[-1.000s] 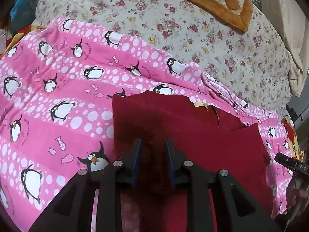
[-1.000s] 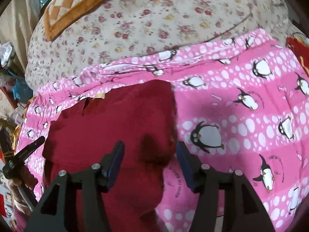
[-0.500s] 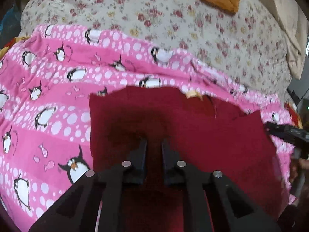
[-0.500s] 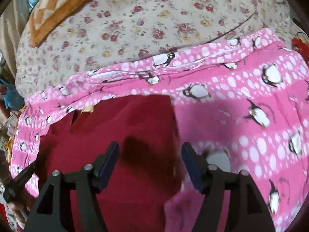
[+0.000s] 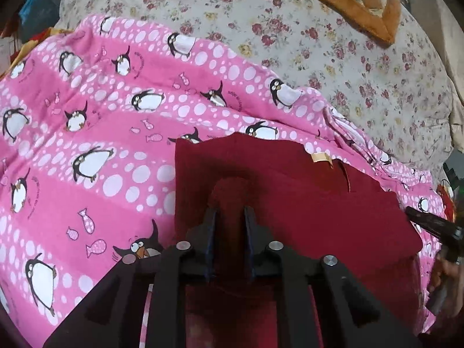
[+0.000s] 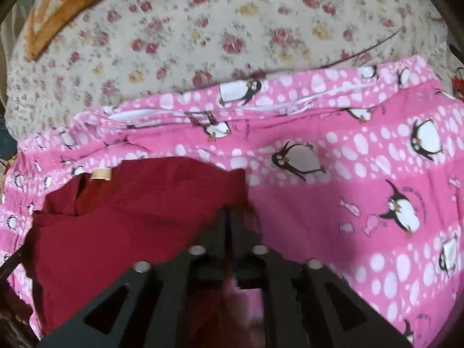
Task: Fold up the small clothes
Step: 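Lower the folded side onto the body with the right tool while the left tool holds the fold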
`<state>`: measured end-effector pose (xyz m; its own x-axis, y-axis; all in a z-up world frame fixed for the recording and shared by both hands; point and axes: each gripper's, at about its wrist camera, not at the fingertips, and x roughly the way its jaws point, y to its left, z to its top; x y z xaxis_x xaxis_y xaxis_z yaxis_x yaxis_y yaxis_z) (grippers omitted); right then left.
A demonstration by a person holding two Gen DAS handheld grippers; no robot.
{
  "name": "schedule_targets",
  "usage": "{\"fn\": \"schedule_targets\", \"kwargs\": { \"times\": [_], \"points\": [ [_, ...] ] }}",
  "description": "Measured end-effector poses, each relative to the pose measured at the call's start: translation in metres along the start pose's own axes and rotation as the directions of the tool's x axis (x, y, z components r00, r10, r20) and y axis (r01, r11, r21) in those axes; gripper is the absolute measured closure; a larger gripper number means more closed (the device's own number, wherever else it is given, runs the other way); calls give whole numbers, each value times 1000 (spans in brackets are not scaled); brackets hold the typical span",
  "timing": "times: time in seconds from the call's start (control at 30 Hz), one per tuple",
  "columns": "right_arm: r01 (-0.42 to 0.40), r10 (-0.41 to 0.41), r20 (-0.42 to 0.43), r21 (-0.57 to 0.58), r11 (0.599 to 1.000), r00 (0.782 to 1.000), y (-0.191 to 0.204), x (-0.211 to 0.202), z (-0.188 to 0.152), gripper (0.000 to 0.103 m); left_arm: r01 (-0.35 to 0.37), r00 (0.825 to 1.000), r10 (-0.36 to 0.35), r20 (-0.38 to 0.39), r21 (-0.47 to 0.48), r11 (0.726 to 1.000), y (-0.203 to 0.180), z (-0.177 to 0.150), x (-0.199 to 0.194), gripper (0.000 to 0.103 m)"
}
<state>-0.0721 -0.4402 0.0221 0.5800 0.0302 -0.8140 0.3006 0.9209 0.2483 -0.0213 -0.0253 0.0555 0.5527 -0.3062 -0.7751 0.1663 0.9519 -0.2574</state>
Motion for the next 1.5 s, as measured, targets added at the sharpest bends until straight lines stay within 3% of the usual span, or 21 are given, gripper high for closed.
{"fn": "schedule_targets", "kwargs": {
  "times": [0.07,0.17,0.2,0.27,0.3,0.4,0.57,0.67,0.87,1.03,1.3,1.43,1.5],
  "points": [
    [-59,59,24,-7,998,998,5,-21,-8,62,-18,1000,18,4,18,1000,-3,-3,0,103],
    [-85,86,2,-119,989,996,24,-35,-25,56,-46,999,46,2,35,998,-6,-8,2,100],
    [-71,68,-26,-153,986,997,28,-32,-31,57,-54,999,54,2,39,998,-7,-8,4,98],
    [27,-45,-81,-214,976,996,27,-16,-48,58,-52,999,52,-1,39,998,-8,-10,4,96],
    [58,-80,-93,-216,975,992,21,-11,-54,60,-43,999,43,-3,38,998,-8,-10,3,96],
    [-12,3,-101,-97,995,995,-5,-14,-63,63,-28,1000,28,-5,48,998,-11,-14,1,91],
    [-30,29,-42,-25,999,999,-7,-45,-58,62,-59,998,59,0,81,995,-18,-16,2,90],
    [-43,44,10,-75,996,999,10,-56,-50,61,-68,998,68,2,89,994,-19,-17,3,89],
    [-35,29,-47,-131,991,998,37,-23,-44,61,-79,997,79,1,97,992,-20,-18,6,87],
    [-14,6,-71,-122,992,997,28,-1,-47,61,-94,996,95,4,120,988,-23,-19,8,86],
    [14,-23,-56,-153,988,998,28,-35,-55,58,-107,994,106,13,128,986,-24,-21,8,85],
    [70,-88,-94,-181,981,992,22,-24,-68,54,-121,993,119,25,133,984,-25,-24,7,84],
    [32,-46,-105,-129,991,993,12,-21,-71,54,-129,992,125,32,138,982,-26,-25,7,84]
  ]
}}
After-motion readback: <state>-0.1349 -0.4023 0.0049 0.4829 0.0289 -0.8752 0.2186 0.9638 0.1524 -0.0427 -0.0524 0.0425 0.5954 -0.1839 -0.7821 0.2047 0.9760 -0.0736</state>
